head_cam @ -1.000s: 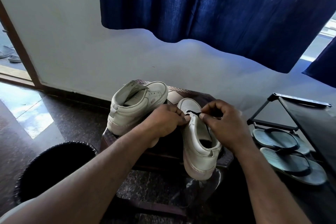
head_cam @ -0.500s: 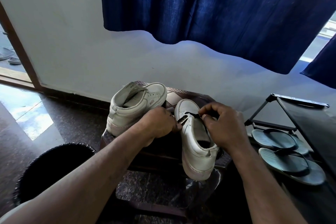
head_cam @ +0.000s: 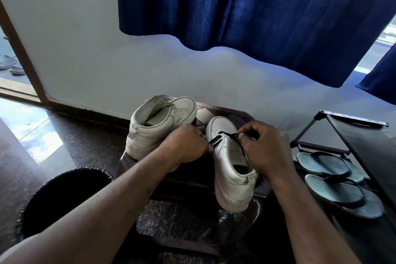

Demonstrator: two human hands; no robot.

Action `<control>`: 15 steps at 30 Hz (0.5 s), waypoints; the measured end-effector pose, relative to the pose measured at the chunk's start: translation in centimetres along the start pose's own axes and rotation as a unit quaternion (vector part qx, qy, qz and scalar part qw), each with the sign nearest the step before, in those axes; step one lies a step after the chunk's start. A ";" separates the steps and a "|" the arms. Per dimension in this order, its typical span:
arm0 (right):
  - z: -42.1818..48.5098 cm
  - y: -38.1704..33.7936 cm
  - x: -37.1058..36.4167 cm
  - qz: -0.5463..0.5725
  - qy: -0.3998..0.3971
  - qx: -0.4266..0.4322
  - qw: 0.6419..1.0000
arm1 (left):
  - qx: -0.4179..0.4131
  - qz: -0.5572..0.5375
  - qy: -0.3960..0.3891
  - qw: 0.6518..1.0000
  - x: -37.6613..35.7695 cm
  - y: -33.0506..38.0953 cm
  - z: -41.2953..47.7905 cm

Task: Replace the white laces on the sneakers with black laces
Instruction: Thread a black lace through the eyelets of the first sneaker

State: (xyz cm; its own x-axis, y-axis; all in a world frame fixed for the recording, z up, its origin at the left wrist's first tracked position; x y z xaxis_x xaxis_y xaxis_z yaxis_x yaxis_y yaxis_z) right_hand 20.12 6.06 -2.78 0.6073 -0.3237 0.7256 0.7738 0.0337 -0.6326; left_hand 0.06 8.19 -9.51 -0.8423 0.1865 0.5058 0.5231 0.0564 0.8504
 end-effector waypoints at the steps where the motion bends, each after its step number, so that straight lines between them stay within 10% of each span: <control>1: 0.0 0.0 0.1 -0.003 0.008 -0.002 1.000 | 0.002 -0.036 0.000 0.999 -0.1 -0.1 -0.1; 15: 0.0 0.4 0.0 0.023 -0.014 -0.035 0.999 | -0.014 -0.129 -0.015 0.991 -1.2 0.8 -0.5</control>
State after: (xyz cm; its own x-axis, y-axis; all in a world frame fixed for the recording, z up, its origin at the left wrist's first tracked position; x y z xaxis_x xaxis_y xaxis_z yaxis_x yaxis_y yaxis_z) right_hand 20.44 6.05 -2.98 0.6475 -0.2968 0.7019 0.7309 -0.0191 -0.6822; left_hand 1.43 7.49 -9.35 -0.9432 0.1993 0.2659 0.2860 0.0796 0.9549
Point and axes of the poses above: each hand's wrist, its own z-axis towards the middle knuckle, its own x-axis out of the back of the hand, y = z × x, the point moved 7 cm from there along z, towards the middle knuckle, and after that the axes turned 6 degrees about -x, right-handed, at the moved point
